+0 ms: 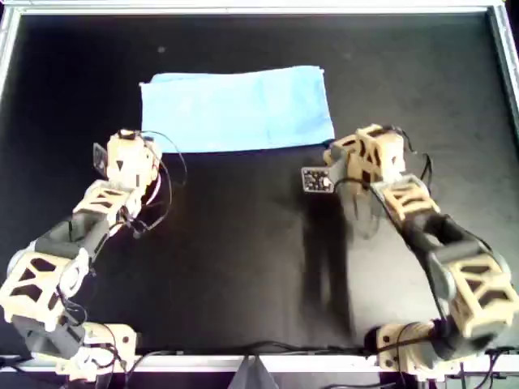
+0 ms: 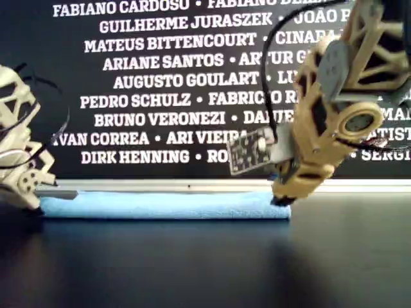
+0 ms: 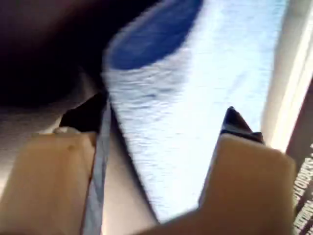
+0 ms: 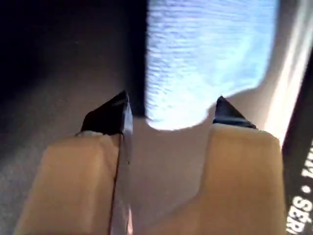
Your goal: Fold a cloth
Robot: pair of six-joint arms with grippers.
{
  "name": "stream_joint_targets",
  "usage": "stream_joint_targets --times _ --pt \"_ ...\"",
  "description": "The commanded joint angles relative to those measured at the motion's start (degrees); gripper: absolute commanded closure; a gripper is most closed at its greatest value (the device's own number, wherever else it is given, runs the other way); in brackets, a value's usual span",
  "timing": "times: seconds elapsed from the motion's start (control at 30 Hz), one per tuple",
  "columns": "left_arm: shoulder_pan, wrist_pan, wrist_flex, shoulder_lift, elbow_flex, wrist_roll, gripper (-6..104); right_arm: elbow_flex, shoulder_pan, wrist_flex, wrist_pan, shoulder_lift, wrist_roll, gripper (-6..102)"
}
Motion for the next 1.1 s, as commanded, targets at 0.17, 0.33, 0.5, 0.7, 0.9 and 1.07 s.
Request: stream_joint_targets --times 0.17,0.33,0.5,0.7,0.9,1.07 --pt "-0.7 -0.4 -1.5 -4.9 -8.0 -0.1 17 -12.7 -0.2 8.3 0.4 -2.8 0.35 27" --pt "-0.7 -0.4 -1.4 -8.7 -11.6 -0.1 16 -16.7 -0.9 9.7 0.4 -6.6 0.18 27" --pt "-0.7 -0.4 -1.4 -9.3 -12.1 0.1 16 -18.2 -0.6 9.7 -0.5 -6.8 -0.26 27" --pt "-0.7 -0.4 -1.4 -9.2 -12.1 0.0 16 -18.1 -0.8 9.7 0.0 -6.3 -0.44 23" --pt "-0.7 -0.4 -1.4 -8.5 -11.0 0.7 16 -17.4 -0.9 9.7 0.3 -5.7 -0.53 7" --pt "-0.7 -0.4 -1.4 -8.4 -11.0 0.3 16 -17.8 -0.8 9.7 0.3 -6.3 0.18 3"
